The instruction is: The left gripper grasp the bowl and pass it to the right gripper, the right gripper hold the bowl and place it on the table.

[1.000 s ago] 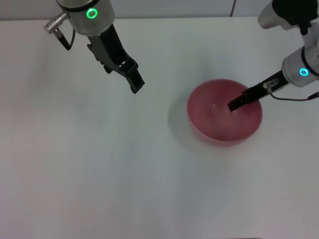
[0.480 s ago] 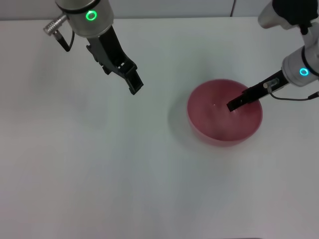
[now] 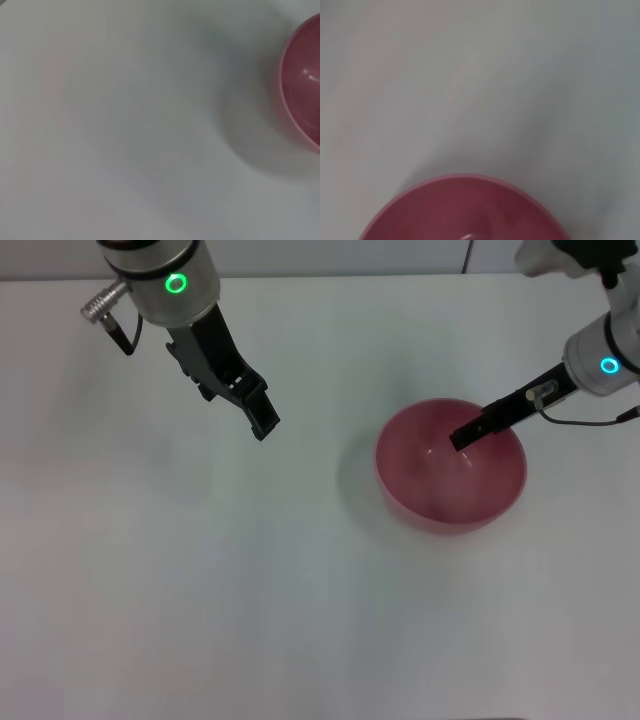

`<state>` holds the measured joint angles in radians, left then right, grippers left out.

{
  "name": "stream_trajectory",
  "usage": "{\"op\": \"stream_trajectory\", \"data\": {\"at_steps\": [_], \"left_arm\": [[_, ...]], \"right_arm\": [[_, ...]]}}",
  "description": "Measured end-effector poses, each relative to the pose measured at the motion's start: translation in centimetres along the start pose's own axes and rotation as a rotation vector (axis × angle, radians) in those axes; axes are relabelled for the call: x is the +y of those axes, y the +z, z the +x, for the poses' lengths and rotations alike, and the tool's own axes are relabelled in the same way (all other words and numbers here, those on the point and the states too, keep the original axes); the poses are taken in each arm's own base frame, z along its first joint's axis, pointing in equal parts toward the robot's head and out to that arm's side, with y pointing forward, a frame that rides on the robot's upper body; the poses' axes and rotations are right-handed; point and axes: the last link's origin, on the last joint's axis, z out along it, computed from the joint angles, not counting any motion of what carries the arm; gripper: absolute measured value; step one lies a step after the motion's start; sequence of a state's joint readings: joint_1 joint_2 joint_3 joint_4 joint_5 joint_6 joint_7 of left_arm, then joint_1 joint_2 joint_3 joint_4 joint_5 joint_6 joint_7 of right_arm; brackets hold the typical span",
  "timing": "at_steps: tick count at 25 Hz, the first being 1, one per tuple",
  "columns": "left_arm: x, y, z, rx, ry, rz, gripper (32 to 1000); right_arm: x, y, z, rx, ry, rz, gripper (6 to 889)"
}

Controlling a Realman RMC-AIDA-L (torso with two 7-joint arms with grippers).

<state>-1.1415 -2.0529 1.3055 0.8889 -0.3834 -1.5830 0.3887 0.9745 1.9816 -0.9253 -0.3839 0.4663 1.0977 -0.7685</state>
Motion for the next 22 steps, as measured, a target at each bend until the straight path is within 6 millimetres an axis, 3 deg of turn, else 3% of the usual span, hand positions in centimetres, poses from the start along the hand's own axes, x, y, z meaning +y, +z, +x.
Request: {"op": "stream_trajectory", "data": {"at_steps": [14,22], "left_arm": [[-0.3,0.4,-0.6,-0.016,-0.012,-0.006,857],[-0.4,0.5,-0.9,-0.024,-0.016,-0.01,857]], "right_arm": [[0.7,-2.7,-1.3,0.03,-0.005,-0.031,876],[0.5,-5.8,-2.1,0.069,-0.004,-0.008,876]]}}
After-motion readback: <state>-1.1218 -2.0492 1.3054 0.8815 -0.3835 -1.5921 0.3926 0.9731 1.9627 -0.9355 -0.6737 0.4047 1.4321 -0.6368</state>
